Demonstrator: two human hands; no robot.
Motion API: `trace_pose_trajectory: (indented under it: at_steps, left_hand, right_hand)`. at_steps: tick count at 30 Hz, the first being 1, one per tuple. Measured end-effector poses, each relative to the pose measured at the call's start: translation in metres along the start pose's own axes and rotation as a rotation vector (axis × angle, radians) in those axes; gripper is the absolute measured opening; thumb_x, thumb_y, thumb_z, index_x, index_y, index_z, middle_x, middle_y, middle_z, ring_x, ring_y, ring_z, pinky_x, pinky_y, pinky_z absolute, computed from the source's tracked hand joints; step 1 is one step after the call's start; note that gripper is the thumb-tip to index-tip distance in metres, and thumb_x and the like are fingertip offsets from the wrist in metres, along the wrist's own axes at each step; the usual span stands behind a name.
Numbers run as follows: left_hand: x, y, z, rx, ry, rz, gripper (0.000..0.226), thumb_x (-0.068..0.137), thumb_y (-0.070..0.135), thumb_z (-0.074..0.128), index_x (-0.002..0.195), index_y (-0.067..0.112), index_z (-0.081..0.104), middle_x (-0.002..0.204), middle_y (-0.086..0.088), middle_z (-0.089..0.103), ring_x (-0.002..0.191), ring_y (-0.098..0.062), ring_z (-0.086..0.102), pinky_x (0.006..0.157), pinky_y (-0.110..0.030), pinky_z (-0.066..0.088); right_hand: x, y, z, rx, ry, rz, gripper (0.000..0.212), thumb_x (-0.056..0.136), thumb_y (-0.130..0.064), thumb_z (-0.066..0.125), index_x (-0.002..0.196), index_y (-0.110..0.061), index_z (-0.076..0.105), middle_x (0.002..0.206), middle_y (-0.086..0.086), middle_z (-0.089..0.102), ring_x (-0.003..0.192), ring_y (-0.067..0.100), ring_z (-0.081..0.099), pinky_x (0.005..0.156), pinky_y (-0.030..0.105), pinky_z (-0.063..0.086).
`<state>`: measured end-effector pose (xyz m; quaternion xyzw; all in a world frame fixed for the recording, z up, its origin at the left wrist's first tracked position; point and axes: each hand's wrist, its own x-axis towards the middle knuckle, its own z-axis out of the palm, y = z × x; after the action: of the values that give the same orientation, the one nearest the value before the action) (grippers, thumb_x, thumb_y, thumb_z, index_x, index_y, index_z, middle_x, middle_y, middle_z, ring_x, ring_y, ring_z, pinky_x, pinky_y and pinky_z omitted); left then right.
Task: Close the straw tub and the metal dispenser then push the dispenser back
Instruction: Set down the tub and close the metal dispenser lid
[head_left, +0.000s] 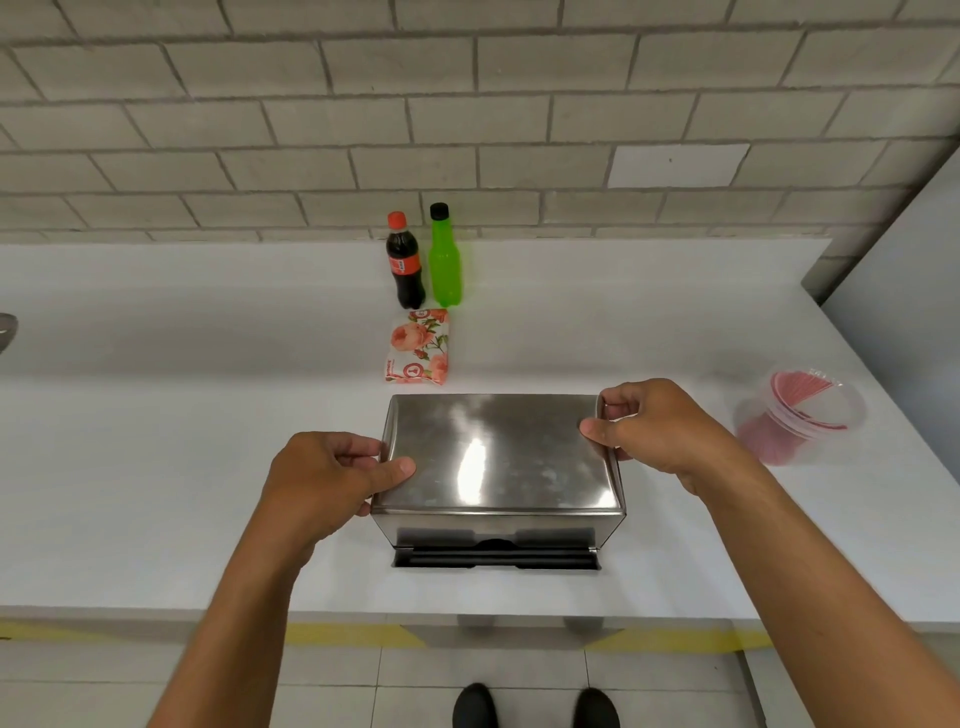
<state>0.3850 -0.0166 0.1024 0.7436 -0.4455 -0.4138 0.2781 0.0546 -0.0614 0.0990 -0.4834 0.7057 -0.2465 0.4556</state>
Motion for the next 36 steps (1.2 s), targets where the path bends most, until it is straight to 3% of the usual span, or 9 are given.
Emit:
trace_pose_trajectory:
  at_steps: [4, 10, 14, 16, 20, 24, 26, 29, 36]
  left_hand:
    - [0.001, 0.003, 0.001, 0.068, -0.007, 0.012, 0.043, 0.070, 0.038, 0.096, 0.102, 0.015, 0.079, 0.092, -0.006, 0.079, 0.084, -0.026, 0.077, 0.078, -0.043, 0.067]
    - [-0.001, 0.008, 0.000, 0.177, -0.019, 0.049, 0.053, 0.076, 0.043, 0.091, 0.115, 0.011, 0.076, 0.099, -0.002, 0.077, 0.092, -0.023, 0.074, 0.090, -0.047, 0.063]
    - [-0.005, 0.017, 0.005, 0.337, -0.030, 0.153, 0.093, 0.074, 0.064, 0.082, 0.151, 0.022, 0.051, 0.138, -0.001, 0.063, 0.119, -0.021, 0.063, 0.093, -0.035, 0.051]
    - [-0.007, 0.020, 0.015, 0.386, -0.021, 0.295, 0.108, 0.070, 0.076, 0.077, 0.159, 0.030, 0.038, 0.155, 0.001, 0.047, 0.136, -0.020, 0.051, 0.104, -0.037, 0.048]
    - [-0.008, 0.020, 0.041, 0.523, -0.082, 0.426, 0.120, 0.066, 0.093, 0.059, 0.165, 0.037, 0.018, 0.175, 0.004, 0.010, 0.160, -0.024, 0.013, 0.126, -0.048, 0.027]
    - [-0.009, 0.017, 0.055, 0.626, -0.114, 0.433, 0.116, 0.067, 0.099, 0.034, 0.165, 0.040, 0.009, 0.176, 0.001, -0.006, 0.162, -0.024, -0.010, 0.128, -0.050, 0.010]
    - [-0.007, 0.013, 0.055, 0.625, -0.105, 0.431, 0.116, 0.067, 0.101, 0.029, 0.164, 0.043, 0.007, 0.176, 0.002, -0.008, 0.161, -0.024, -0.012, 0.128, -0.051, 0.009]
    - [-0.008, 0.009, 0.056, 0.543, -0.076, 0.443, 0.116, 0.066, 0.101, 0.034, 0.164, 0.044, 0.011, 0.176, 0.006, -0.005, 0.162, -0.022, -0.008, 0.128, -0.052, 0.012]
    - [-0.026, -0.020, 0.053, 0.329, 0.060, 0.488, 0.105, 0.072, 0.095, 0.050, 0.161, 0.048, 0.022, 0.174, 0.016, 0.000, 0.160, -0.015, 0.008, 0.125, -0.047, 0.025]
  right_hand:
    - [-0.002, -0.004, 0.000, 0.002, -0.002, 0.010, 0.052, 0.089, -0.012, 0.086, 0.135, -0.001, 0.065, 0.112, 0.009, 0.071, 0.089, 0.024, 0.076, 0.081, 0.033, 0.062]
    - [0.000, -0.008, 0.001, -0.032, 0.012, 0.025, 0.050, 0.087, -0.014, 0.087, 0.132, -0.003, 0.067, 0.113, 0.010, 0.070, 0.097, 0.029, 0.078, 0.092, 0.044, 0.064]
    - [-0.001, -0.007, 0.002, -0.068, 0.005, 0.025, 0.066, 0.088, -0.019, 0.086, 0.146, -0.006, 0.058, 0.117, 0.003, 0.067, 0.102, 0.027, 0.076, 0.098, 0.045, 0.061]
    - [-0.004, -0.008, 0.001, -0.112, 0.008, 0.010, 0.072, 0.088, -0.025, 0.086, 0.151, -0.010, 0.055, 0.125, 0.001, 0.065, 0.111, 0.026, 0.072, 0.103, 0.044, 0.058]
    - [-0.021, -0.018, 0.000, -0.315, -0.015, -0.098, 0.102, 0.078, -0.055, 0.088, 0.162, -0.028, 0.039, 0.159, 0.001, 0.044, 0.142, 0.022, 0.051, 0.113, 0.035, 0.045]
    - [-0.039, -0.027, 0.008, -0.570, -0.204, -0.265, 0.136, 0.059, -0.067, 0.093, 0.167, -0.047, 0.013, 0.177, -0.006, 0.000, 0.163, 0.016, 0.001, 0.128, 0.037, 0.020]
    - [-0.041, -0.025, 0.017, -0.657, -0.280, -0.291, 0.140, 0.060, -0.067, 0.093, 0.167, -0.048, 0.003, 0.176, -0.010, -0.016, 0.163, 0.014, -0.014, 0.130, 0.039, 0.014]
    - [-0.039, -0.020, 0.029, -0.698, -0.297, -0.288, 0.138, 0.065, -0.064, 0.091, 0.166, -0.048, -0.002, 0.176, -0.010, -0.019, 0.160, 0.012, -0.025, 0.130, 0.038, 0.009]
    - [-0.039, -0.012, 0.025, -0.592, -0.272, -0.337, 0.142, 0.057, -0.076, 0.089, 0.166, -0.049, 0.002, 0.176, -0.016, -0.014, 0.160, 0.006, -0.021, 0.131, 0.039, 0.009]
